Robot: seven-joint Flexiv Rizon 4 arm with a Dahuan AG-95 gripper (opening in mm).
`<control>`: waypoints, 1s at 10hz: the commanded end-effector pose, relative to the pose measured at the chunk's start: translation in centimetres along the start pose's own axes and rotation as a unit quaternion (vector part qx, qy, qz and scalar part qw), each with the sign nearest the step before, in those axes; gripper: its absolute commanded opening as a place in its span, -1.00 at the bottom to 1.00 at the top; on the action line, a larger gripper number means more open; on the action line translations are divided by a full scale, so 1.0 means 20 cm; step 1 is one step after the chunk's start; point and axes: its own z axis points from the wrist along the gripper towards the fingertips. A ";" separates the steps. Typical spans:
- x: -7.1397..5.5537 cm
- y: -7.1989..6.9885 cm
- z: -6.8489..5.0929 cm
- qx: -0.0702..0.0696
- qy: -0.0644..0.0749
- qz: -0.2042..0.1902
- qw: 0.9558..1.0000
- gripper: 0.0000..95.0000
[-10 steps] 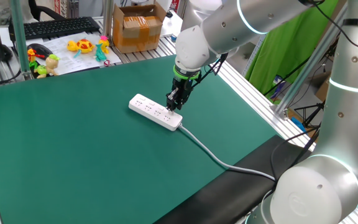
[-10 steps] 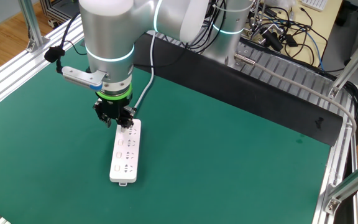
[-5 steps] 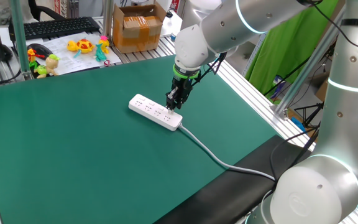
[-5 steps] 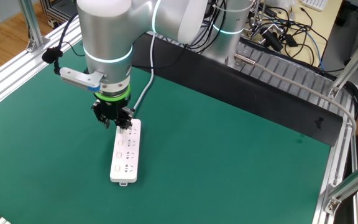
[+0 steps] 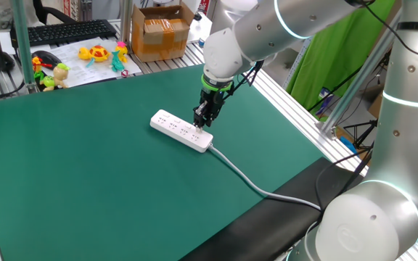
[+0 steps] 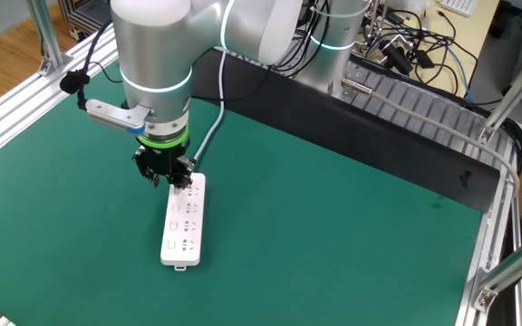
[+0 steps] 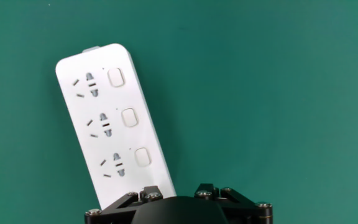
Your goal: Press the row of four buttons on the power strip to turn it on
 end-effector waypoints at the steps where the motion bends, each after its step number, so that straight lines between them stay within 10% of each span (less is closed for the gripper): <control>1: 0.00 0.00 0.01 -0.001 0.002 -0.001 1.000 -0.20; 10: 0.03 -0.01 0.01 -0.001 0.001 0.000 1.000 -0.20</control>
